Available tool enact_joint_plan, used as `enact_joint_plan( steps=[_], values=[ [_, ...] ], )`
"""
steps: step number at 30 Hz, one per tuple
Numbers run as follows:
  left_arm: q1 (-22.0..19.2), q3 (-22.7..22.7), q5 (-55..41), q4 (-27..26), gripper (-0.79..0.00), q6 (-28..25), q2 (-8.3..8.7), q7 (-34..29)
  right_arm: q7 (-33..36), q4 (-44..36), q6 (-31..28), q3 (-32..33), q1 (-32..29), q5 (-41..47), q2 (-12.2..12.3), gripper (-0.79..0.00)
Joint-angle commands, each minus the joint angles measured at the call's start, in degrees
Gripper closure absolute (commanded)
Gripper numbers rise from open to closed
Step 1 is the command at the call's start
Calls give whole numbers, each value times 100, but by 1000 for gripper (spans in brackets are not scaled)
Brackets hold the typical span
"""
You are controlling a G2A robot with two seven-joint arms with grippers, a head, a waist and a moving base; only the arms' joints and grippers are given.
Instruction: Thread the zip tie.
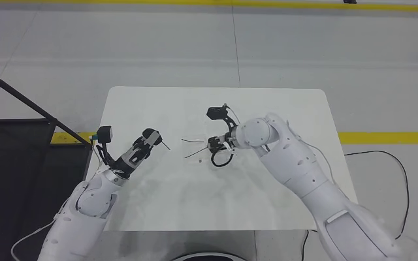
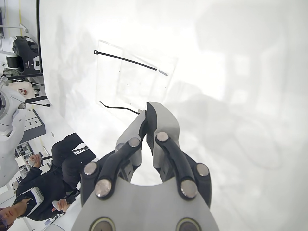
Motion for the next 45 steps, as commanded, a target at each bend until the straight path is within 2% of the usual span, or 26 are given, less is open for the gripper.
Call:
enact_joint_plan(
  steps=[1, 8, 18, 23, 25, 27, 30, 45],
  values=[
    [0, 0, 0, 0, 0, 0, 0, 0, -10, -80, -88, 79, -41, 10, 27, 0],
    [0, 0, 0, 0, 0, 0, 0, 0, 135, -557, -503, 504, -349, 37, 221, 0],
    [0, 0, 0, 0, 0, 0, 0, 0, 385, -1256, -752, 1062, -850, -24, 483, 0],
    [0, 0, 0, 0, 0, 0, 0, 0, 449, -1431, -610, 1170, -961, -145, 545, 0],
    [0, 0, 0, 0, 0, 0, 0, 0, 454, -1456, -474, 1137, -967, -182, 539, 0],
    [0, 0, 0, 0, 0, 0, 0, 0, 455, -1405, -298, 1087, -926, -203, 520, -148],
    [0, 0, 0, 0, 0, 0, 0, 0, 432, -1288, -128, 965, -827, -206, 468, -252],
    [0, 0, 0, 0, 0, 0, 0, 0, 402, 81, -239, 324, -54, 210, 67, -259]
  ],
)
